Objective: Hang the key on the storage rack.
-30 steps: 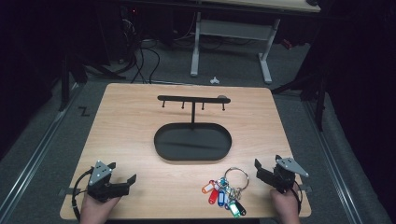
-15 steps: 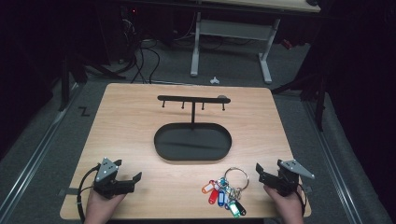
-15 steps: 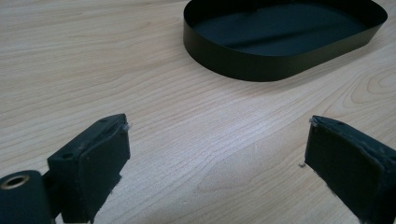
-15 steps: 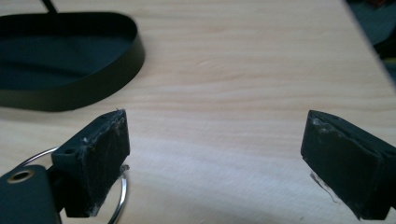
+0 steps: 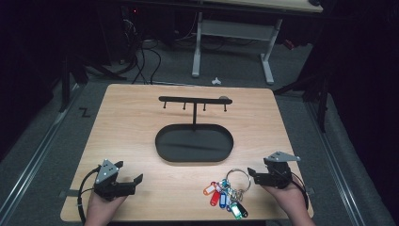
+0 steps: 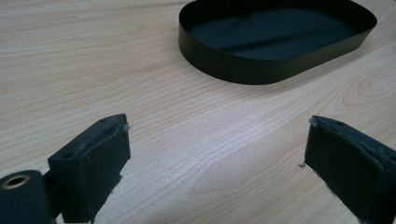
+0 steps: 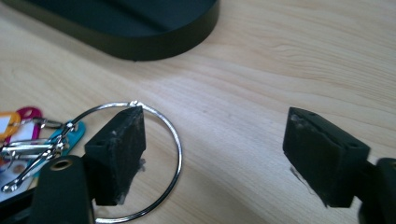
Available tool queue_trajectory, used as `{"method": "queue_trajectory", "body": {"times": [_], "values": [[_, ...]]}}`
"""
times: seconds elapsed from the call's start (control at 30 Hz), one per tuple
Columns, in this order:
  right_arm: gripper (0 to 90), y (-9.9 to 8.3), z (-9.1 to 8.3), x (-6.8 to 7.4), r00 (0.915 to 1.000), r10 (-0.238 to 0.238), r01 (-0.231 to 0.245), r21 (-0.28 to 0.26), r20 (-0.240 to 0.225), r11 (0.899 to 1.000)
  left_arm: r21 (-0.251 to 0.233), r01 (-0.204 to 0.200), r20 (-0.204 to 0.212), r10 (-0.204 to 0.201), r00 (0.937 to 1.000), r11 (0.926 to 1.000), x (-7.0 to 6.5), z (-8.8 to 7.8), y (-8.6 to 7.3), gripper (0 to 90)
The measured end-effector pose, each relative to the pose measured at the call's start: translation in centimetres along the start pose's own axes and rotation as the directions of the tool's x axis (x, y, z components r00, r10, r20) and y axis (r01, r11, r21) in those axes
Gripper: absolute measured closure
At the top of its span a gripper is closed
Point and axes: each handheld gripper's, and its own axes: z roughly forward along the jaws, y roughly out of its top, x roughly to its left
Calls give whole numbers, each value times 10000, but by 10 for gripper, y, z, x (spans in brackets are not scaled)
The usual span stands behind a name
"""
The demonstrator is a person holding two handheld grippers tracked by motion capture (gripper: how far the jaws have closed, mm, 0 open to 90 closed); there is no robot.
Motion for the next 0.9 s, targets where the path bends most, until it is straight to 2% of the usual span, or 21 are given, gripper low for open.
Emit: {"method": "queue_trajectory", "body": {"times": [0.03,0.07,0.13,0.17,0.2,0.27,0.3,0.43,0.47,0.5,0.53,0.57,0.6,0.67,0.73,0.8,0.83,0.9], "values": [[226,0,0,0,10000,0,0,0,0,10000,0,0,0,0,10000,10000,0,0,0,75],[247,6,3,4,9991,-376,383,373,-188,9986,10,17,14,-17,10000,10000,0,0,0,75],[259,11,6,6,9969,-683,712,784,-391,9944,36,0,31,0,10000,10000,0,1,-1,75],[259,11,6,6,9969,-683,712,784,-391,9944,36,0,31,0,10000,10000,0,1,-1,75],[260,13,8,8,9957,-802,846,1026,-463,9911,37,-3,36,3,10000,10000,0,1,-1,75],[296,20,14,14,9884,-1355,1456,1718,-690,9743,25,3,46,-3,10000,10000,0,1,-1,75],[301,21,16,15,9865,-1475,1585,1881,-716,9693,27,3,48,-3,10000,10000,0,0,-1,75],[331,32,24,22,9746,-2027,2214,2752,-950,9355,-12,13,70,-13,10000,10000,0,0,0,76],[331,32,24,22,9746,-2027,2214,2752,-950,9355,-1,5,81,-5,10000,10000,0,0,0,76],[347,35,28,26,9678,-2280,2501,3042,-1070,9192,-3,9,100,-9,9999,10000,0,0,0,75],[357,36,29,27,9630,-2467,2687,3165,-1085,9098,3,1,107,-1,9999,10000,-1,1,0,76],[357,36,29,27,9630,-2467,2687,3165,-1085,9098,3,1,107,-1,9999,10000,-1,1,0,76],[385,39,33,30,9536,-2791,3011,3433,-1131,8896,23,-13,115,12,9999,10000,0,1,0,77],[399,41,37,31,9497,-2879,3131,3655,-1230,8766,34,-14,120,13,9999,10000,0,1,0,77],[405,43,40,32,9468,-2937,3218,3794,-1316,8675,28,-14,132,13,9999,10000,0,1,0,79],[406,44,41,32,9471,-2899,3210,3839,-1379,8658,33,-9,132,8,9999,10000,0,1,0,79],[409,48,45,33,9506,-2736,3101,4090,-1465,8582,36,5,165,-5,9999,10000,0,1,0,80],[401,49,46,32,9502,-2749,3115,4136,-1470,8555,51,-8,166,7,9999,10000,0,1,0,82]]}}
